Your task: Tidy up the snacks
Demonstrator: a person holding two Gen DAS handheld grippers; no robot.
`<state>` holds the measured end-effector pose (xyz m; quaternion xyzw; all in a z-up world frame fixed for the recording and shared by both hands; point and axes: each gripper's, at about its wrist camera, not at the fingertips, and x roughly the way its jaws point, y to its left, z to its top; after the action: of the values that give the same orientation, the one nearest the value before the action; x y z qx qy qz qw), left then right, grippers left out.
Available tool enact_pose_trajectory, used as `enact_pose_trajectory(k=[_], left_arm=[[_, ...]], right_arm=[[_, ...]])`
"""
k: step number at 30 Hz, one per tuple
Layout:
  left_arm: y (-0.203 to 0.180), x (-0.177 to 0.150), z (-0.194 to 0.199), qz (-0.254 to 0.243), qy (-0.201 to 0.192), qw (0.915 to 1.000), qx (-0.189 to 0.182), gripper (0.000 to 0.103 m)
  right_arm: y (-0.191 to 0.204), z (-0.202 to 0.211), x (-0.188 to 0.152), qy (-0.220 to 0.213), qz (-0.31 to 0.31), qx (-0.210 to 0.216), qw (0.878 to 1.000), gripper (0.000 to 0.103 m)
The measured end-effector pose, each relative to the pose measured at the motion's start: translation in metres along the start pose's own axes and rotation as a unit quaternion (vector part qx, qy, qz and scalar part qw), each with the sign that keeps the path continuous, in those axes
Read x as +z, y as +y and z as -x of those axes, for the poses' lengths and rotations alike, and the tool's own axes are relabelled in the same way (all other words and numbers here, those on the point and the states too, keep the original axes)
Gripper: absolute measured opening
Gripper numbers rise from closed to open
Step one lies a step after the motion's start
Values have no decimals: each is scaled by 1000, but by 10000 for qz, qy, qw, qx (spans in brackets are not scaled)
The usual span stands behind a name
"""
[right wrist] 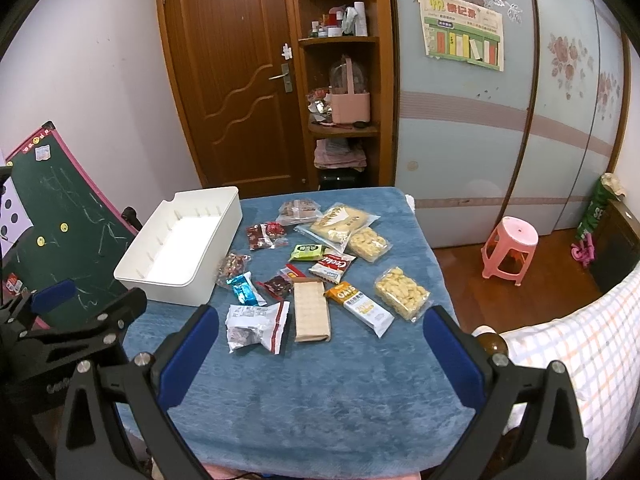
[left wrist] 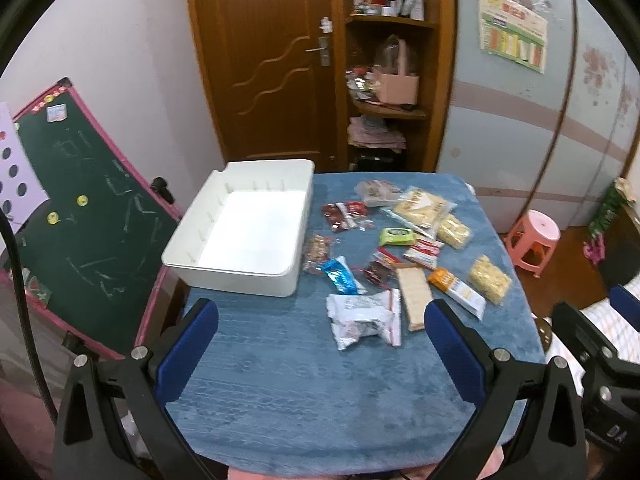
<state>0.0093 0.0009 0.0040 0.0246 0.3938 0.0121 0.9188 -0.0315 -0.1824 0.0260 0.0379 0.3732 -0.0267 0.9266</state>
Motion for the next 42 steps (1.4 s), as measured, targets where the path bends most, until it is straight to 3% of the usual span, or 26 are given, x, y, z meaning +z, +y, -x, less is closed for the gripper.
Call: enact_pose_trajectory(k=[17,26,30,33,38,42], left_arm=[[20,24,-1,369,-249,9988,-209,102],[14,42,-5,-142,-416,9990,13,102],[11,44,-27,-236,-122,9995,-158,102],[8,40,-59,-244,216,9991,-264,102],[3,28,-121,-239,768,9968,-7,102],[6,17,-162,-26,1299,9911,-300,103]], right_arm=[[9,-5,25,-59,431,243,9988,103],[-1,-9,48,-172,386,347,9985,103],[-1,-25,52,-32,425,445,9981,103],[-2,-51,53,306,428,620,9967,103],[-8,-100,46,770,267,650,9945,103],[-21,-145,38,1256,-73,690,9896,103]])
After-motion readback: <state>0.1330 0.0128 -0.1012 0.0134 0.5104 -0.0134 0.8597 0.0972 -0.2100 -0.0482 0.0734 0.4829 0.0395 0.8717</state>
